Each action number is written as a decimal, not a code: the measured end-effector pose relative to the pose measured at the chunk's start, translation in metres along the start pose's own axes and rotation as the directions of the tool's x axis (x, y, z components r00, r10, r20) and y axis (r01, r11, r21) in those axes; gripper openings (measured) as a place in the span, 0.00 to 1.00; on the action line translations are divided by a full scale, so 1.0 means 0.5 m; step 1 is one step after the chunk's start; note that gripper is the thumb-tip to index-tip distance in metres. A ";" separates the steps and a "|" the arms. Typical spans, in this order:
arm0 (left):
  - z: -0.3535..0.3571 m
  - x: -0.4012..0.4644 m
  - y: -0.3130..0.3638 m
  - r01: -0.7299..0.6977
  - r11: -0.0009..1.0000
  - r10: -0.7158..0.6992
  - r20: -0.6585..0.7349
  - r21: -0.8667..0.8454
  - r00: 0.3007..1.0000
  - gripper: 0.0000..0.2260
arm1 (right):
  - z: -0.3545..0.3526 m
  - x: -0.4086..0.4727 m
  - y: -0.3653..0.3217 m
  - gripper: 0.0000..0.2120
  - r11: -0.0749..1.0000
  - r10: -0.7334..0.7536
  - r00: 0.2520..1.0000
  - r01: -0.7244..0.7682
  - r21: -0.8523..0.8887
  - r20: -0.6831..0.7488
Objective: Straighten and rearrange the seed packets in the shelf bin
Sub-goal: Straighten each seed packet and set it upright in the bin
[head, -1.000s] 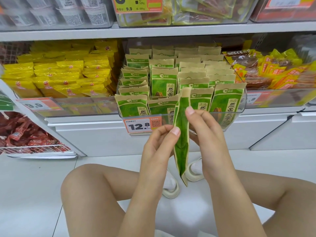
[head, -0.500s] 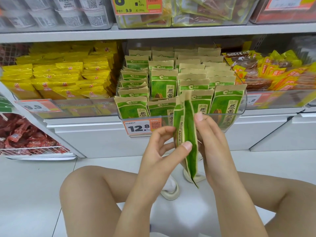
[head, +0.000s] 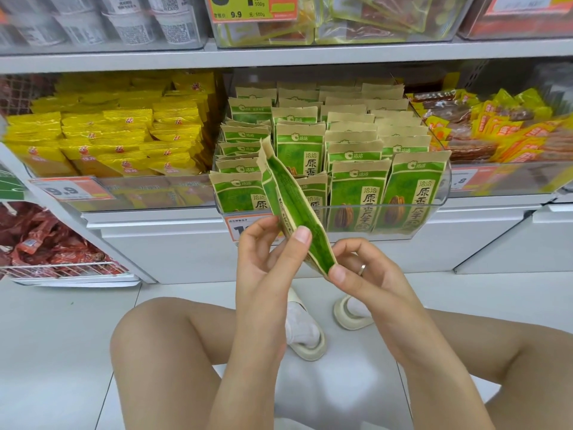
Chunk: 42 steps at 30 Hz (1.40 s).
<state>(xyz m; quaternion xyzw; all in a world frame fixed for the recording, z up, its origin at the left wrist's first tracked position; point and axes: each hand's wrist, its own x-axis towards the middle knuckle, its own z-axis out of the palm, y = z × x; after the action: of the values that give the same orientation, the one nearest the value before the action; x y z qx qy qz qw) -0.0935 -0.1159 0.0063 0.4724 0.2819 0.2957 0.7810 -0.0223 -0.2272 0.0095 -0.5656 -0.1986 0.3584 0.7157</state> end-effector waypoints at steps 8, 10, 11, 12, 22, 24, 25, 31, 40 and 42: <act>-0.003 0.000 -0.005 0.005 1.000 -0.005 0.034 0.007 0.999 0.18 | -0.007 -0.002 -0.004 0.10 0.999 -0.002 1.000 0.002 -0.045 0.003; -0.004 0.000 -0.007 -0.001 1.000 0.001 0.041 0.005 0.999 0.18 | -0.011 -0.001 -0.003 0.11 0.998 0.001 1.000 -0.002 -0.058 -0.004; -0.005 0.000 -0.007 -0.004 1.000 0.003 0.045 0.006 0.999 0.18 | -0.012 -0.001 -0.003 0.11 0.998 0.005 1.000 -0.005 -0.060 -0.005; -0.005 0.000 -0.007 -0.005 1.000 0.004 0.049 0.007 0.999 0.18 | -0.014 0.000 -0.002 0.12 0.998 0.011 1.000 -0.012 -0.061 -0.005; 0.001 -0.002 -0.009 0.031 1.000 -0.030 0.065 -0.007 0.997 0.18 | -0.019 0.001 0.000 0.07 0.999 0.017 0.996 -0.021 -0.049 -0.086; 0.002 -0.002 -0.007 0.048 0.999 -0.048 0.062 -0.014 0.997 0.17 | -0.015 0.000 -0.003 0.06 0.999 0.007 0.993 -0.013 -0.045 -0.116; 0.004 -0.003 -0.005 0.058 0.998 -0.057 0.063 -0.020 0.996 0.17 | -0.012 0.000 -0.002 0.07 0.999 0.001 0.990 -0.006 -0.039 -0.138; 0.020 -0.020 0.005 0.038 0.999 -0.034 0.139 -0.026 0.990 0.17 | 0.021 0.002 0.024 0.09 0.892 -0.303 0.905 0.160 -0.424 -0.298; -0.016 -0.008 0.014 0.065 0.993 -0.084 0.208 0.097 0.974 0.18 | 0.023 0.011 0.013 0.18 0.980 -0.200 0.896 0.184 -0.077 -0.397; -0.018 -0.009 0.010 0.070 0.985 -0.109 0.261 0.155 0.959 0.16 | 0.015 0.010 0.003 0.20 0.992 -0.087 0.925 0.113 0.049 -0.371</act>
<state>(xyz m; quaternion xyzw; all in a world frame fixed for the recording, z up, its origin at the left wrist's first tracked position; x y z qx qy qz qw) -0.1039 -0.1120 0.0081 0.5502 0.2152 0.1720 0.7883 -0.0247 -0.2185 0.0098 -0.5865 -0.0770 0.2160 0.7768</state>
